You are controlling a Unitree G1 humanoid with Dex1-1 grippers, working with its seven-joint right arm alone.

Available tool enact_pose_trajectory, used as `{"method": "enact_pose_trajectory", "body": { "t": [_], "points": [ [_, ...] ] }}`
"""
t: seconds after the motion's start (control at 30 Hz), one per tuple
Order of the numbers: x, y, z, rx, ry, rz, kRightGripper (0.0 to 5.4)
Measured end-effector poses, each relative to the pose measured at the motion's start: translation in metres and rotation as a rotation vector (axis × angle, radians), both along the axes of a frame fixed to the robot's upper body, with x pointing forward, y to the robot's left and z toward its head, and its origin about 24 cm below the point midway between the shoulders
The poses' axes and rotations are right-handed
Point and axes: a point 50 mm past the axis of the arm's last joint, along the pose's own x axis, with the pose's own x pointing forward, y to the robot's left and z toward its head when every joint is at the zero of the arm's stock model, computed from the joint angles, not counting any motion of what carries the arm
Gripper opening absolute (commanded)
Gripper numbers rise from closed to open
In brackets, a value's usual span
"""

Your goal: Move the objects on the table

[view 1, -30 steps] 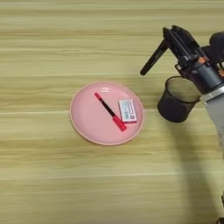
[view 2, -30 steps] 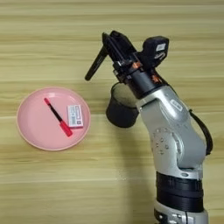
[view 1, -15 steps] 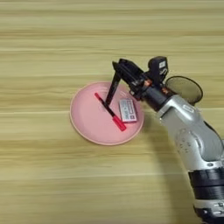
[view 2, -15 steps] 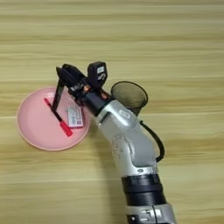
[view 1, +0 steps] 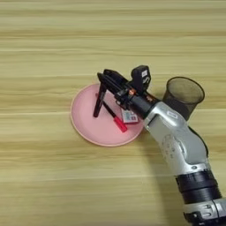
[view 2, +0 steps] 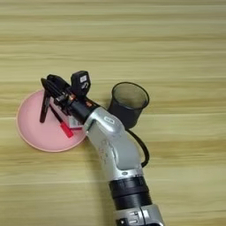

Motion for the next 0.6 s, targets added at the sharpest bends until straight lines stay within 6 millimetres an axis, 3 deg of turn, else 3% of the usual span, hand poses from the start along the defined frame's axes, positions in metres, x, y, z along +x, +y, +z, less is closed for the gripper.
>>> {"method": "enact_pose_trajectory", "body": {
  "t": [0.33,0.6],
  "points": [
    [-0.003,-0.028,-0.015,-0.032,-0.013,-0.082,1.2],
    [-0.002,-0.031,-0.017,-0.042,-0.016,-0.083,1.2]
  ]
}}
